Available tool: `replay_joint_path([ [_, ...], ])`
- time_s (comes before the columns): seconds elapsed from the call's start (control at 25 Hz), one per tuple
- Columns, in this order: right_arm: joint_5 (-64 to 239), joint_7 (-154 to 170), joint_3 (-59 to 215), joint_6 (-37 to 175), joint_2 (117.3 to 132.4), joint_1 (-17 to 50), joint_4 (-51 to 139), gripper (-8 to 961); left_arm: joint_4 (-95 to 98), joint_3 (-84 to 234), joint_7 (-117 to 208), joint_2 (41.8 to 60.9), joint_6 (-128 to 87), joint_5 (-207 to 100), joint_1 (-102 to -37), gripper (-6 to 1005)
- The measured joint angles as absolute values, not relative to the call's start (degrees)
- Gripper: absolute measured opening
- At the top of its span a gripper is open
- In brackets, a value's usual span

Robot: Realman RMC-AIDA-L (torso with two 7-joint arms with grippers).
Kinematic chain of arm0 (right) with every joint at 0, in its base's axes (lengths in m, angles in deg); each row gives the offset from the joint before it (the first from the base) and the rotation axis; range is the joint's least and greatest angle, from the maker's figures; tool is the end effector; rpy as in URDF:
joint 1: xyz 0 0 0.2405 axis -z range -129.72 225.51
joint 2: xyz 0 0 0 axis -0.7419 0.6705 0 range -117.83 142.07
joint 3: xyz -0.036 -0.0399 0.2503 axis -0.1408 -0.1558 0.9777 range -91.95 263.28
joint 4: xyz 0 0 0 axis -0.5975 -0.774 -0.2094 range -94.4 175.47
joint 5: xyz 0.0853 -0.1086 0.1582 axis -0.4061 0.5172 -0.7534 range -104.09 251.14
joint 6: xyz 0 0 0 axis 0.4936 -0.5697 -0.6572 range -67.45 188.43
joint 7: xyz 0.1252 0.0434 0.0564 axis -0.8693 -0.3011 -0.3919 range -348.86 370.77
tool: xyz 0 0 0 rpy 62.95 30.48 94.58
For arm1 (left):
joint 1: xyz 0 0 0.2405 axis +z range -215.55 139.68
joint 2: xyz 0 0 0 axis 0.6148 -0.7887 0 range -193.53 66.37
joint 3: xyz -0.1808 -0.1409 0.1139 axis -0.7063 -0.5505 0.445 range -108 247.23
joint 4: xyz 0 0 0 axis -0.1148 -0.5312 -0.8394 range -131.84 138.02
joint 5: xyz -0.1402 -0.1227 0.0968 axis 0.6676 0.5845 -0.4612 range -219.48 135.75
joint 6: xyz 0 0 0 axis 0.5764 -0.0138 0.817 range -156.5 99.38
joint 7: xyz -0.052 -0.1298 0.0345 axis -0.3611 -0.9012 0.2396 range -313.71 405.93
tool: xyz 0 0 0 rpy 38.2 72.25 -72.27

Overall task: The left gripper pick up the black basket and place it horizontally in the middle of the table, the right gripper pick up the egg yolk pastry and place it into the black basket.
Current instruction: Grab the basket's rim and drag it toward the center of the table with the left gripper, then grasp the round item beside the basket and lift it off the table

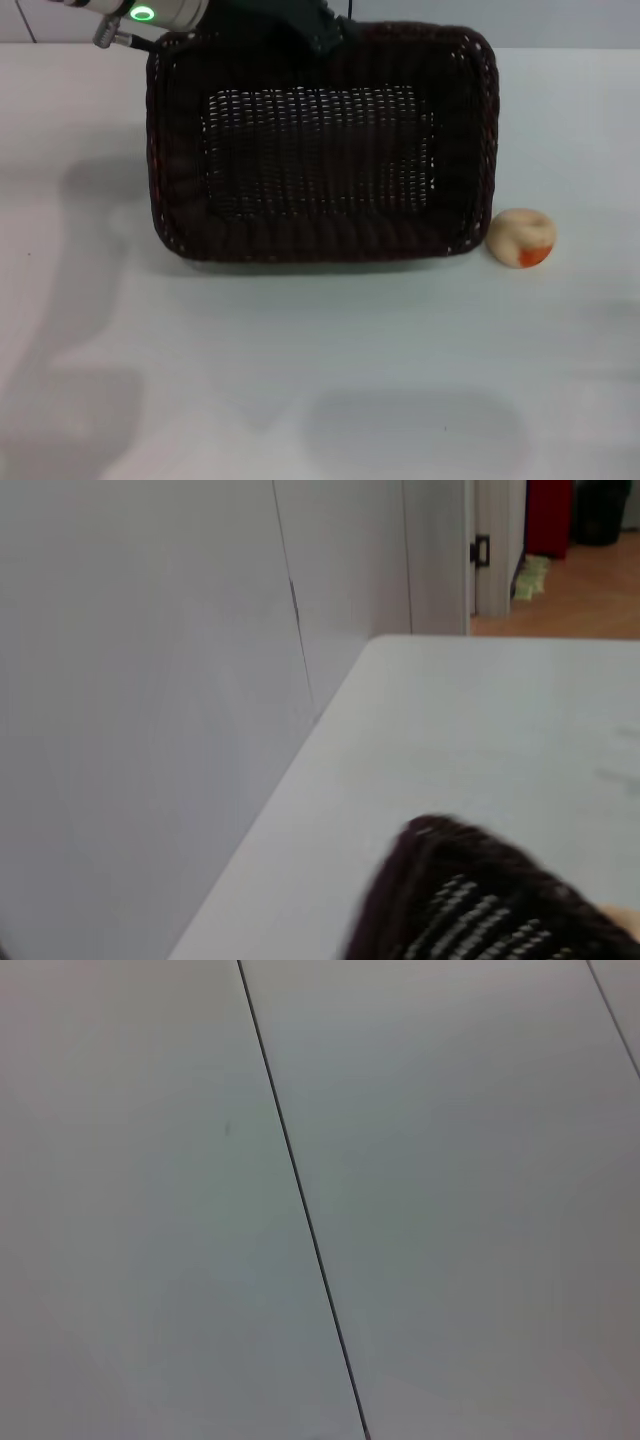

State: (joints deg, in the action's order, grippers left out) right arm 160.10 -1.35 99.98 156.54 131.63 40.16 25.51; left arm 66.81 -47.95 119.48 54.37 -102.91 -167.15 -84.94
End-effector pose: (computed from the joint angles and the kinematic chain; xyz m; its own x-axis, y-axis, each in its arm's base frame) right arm 0.3622 0.1995 0.0157 0.5335 0.2982 -0.7915 -0.8448 0.1421 -0.5158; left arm -0.0995 0.4275 0.0233 0.9849 0.0735 0.1569 0.1302 -0.9113 -0.3907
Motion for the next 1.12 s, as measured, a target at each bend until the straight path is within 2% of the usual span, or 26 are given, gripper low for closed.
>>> replay_joint_path([
  [0.28,160.1,-1.3,99.8,156.7,131.59,40.2,25.5,845,67.0,-48.1,121.2,54.48,-101.2,-165.8,-84.3,50],
  [0.6,160.1,-1.3,99.0,156.5,131.60,40.0,25.5,846,70.3,-47.3,124.7,54.64,-89.0,-156.2,-74.9,56],
  [0.76,160.1,-1.3,96.2,155.9,131.48,38.4,25.6,846,70.0,-47.3,135.0,54.71,-78.1,-145.2,-67.6,59],
  [0.8,160.1,-1.3,96.2,155.9,131.48,38.4,25.6,846,70.0,-47.3,135.0,54.71,-78.1,-145.2,-67.6,100],
  [0.88,160.1,-1.3,94.0,155.1,131.47,37.2,25.6,846,68.0,-47.6,144.3,54.74,-75.2,-135.9,-63.6,183],
  [1.12,160.2,-0.9,87.4,149.0,131.49,32.6,25.6,846,60.1,-51.1,158.0,54.86,-72.9,-119.7,-59.8,430],
])
